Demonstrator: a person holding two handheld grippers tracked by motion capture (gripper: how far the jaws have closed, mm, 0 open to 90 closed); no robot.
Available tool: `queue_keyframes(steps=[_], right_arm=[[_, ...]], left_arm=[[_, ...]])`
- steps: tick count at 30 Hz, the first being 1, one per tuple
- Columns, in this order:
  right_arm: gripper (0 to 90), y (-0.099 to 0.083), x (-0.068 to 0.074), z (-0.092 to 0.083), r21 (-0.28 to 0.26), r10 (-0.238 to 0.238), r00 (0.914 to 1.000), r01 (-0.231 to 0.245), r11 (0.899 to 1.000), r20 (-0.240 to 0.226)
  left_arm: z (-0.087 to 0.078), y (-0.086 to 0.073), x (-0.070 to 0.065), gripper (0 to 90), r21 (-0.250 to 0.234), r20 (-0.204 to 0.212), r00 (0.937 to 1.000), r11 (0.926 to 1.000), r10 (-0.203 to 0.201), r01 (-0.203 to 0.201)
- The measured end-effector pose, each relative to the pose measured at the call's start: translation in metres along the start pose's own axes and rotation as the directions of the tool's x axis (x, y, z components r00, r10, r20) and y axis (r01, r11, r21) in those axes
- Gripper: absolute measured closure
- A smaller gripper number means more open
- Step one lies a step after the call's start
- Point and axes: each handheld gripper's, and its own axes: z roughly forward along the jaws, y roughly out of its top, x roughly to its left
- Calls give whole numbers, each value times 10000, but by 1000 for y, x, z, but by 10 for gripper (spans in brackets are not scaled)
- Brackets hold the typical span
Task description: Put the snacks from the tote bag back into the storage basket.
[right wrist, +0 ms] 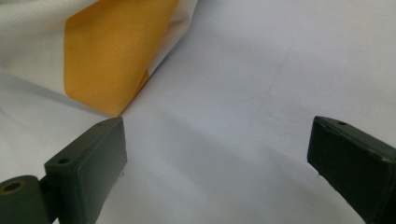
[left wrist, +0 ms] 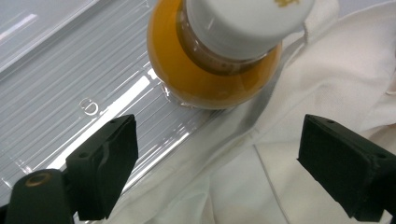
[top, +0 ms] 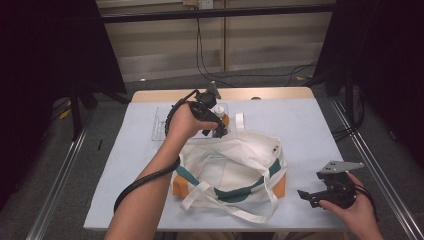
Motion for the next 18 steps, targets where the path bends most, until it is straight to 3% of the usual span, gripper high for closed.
queue_keyframes(steps=[18], right_arm=[[44, 1, 0, 0, 9, 77, 10000, -77, 10000, -2]], left_arm=[[-8, -10, -3, 120, 182, 112, 9992, 9991, 390, -392]])
